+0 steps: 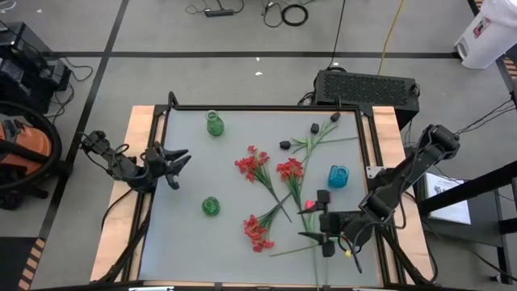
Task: Sort flowers into vase by color
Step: Put the left orange flowers into the top green vase
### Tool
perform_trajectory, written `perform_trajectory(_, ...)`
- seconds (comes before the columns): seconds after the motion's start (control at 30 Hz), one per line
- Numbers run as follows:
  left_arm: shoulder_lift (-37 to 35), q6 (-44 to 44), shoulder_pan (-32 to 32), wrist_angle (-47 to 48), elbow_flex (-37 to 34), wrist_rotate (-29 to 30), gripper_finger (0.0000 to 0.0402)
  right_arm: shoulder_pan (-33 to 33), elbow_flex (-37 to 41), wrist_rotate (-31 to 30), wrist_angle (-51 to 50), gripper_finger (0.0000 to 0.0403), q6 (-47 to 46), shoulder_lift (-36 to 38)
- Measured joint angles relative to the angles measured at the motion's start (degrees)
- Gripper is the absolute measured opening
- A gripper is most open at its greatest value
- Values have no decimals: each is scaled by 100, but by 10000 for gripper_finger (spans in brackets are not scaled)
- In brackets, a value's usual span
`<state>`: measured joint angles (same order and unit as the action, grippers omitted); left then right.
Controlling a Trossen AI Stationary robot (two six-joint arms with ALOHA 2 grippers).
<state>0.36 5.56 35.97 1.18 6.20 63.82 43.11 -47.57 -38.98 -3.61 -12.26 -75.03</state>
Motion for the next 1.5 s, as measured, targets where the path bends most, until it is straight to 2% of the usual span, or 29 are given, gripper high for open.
perform_trajectory(0.13, 0, 19, 0, 92, 0, -85, 128, -76, 4, 30, -433, 267, 13, -17)
perform_trajectory(0.3, 0, 15, 0, 108, 0, -101, 128, -242, 7, 145, -778, 267, -481, -17)
perform_trajectory(0.6, 1, 11, 0, 159, 0, -110, 128, -716, 7, 859, -1287, 267, -3117, -15)
perform_trajectory(0.8, 0, 9, 0, 220, 0, -118, 128, -1077, 7, 1260, -1678, 267, -4344, -15)
perform_trajectory(1.23, 0, 2, 0, 243, 0, -121, 128, -1922, 7, 1371, -2080, 267, -4580, -13)
perform_trajectory(1.5, 0, 1, 0, 246, 0, -120, 128, -2258, 7, 1390, -2714, 267, -5013, -13)
